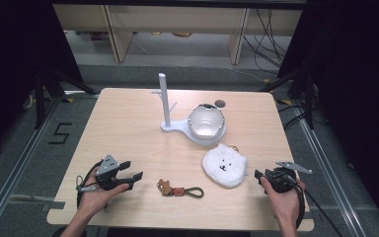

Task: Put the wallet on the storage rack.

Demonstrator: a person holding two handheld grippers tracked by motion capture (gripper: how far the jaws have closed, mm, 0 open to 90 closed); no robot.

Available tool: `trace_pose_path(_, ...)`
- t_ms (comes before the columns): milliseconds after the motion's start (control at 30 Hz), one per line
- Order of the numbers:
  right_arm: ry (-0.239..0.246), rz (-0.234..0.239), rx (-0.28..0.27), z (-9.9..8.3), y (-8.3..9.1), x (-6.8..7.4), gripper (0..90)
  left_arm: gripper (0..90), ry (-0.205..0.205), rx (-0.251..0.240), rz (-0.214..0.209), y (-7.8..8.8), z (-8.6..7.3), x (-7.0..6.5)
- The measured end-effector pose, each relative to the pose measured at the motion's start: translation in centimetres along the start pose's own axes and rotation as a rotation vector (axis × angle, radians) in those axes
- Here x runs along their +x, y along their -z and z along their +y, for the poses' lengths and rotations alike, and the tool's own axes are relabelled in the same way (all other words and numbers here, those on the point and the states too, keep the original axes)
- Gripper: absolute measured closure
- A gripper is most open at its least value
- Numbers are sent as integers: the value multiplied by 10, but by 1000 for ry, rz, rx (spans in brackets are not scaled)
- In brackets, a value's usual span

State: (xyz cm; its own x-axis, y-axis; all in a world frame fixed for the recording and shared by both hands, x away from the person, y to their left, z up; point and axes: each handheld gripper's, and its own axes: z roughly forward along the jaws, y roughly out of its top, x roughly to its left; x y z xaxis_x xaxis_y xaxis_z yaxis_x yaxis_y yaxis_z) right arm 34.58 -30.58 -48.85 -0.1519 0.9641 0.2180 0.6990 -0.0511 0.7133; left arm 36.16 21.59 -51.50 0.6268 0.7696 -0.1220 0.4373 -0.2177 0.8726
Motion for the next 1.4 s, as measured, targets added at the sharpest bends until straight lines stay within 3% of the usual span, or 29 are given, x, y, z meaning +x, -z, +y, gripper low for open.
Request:
trace_pose_path(100, 13, 4, -4, 2, -3, 0, 538, 313, -1, -1, 3, -1, 1, 0)
trace_pose_path(133, -4, 22, 27, 4, -1, 1, 538, 318, 1, -3, 7, -1, 2, -1)
trace_pose_path(267, -5, 15, 66, 7, 1, 2, 543, 324, -7, -8, 16, -3, 4, -2)
trace_pose_path(300, 8, 38, 64, 8, 0, 2, 543, 326, -11, -5, 21, -3, 4, -2)
trace_pose_path(333, 16, 18, 75, 8, 0, 2, 543, 328, -12, -8, 12, -3, 3, -2)
trace_pose_path(367, 18, 28, 86, 9, 2, 3, 544, 330, -12, -6, 19, -3, 3, -3)
trace_pose_path(400, -28, 20, 104, 10, 0, 7, 541, 333, -11, -13, 20, -3, 2, -3)
trace_pose_path(600, 55, 30, 106, 13, 0, 5, 528, 336, -13, -26, 36, -1, 2, -3)
trace_pose_path(633, 55, 30, 106, 13, 0, 5, 528, 336, -13, -25, 40, -1, 2, -3)
trace_pose_path(667, 9, 18, 118, 15, -1, 9, 523, 336, -14, -27, 38, -1, 1, -3)
trace_pose_path(767, 16, 27, 118, 16, -2, 10, 523, 336, -15, -24, 37, -3, 0, -2)
trace_pose_path(800, 5, 30, 149, 18, 0, 11, 531, 336, -17, -17, 45, -2, 0, -2)
trace_pose_path(1033, -18, 47, 201, 29, -3, 13, 565, 336, -17, -17, 40, -3, -1, -3)
trace_pose_path(1067, -27, 57, 266, 35, -2, 17, 569, 336, -17, -21, 32, -3, -1, -3)
trace_pose_path(1100, -27, 57, 266, 35, -2, 17, 569, 336, -17, -21, 32, -3, -1, -3)
trace_pose_path(1133, 4, 86, 284, 41, -5, 17, 574, 336, -17, -21, 30, -3, -1, -3)
trace_pose_path(1167, 4, 86, 284, 41, -5, 17, 574, 336, -17, -21, 30, -3, -1, -3)
trace_pose_path(1200, 13, 65, 308, 47, -8, 20, 575, 336, -16, -22, 30, -4, -1, -4)
trace_pose_path(1267, 24, 63, 307, 49, -11, 21, 575, 336, -18, -20, 28, -4, -1, -3)
trace_pose_path(1400, 47, 56, 356, 62, -23, 29, 569, 336, -15, -20, 28, -4, -1, -3)
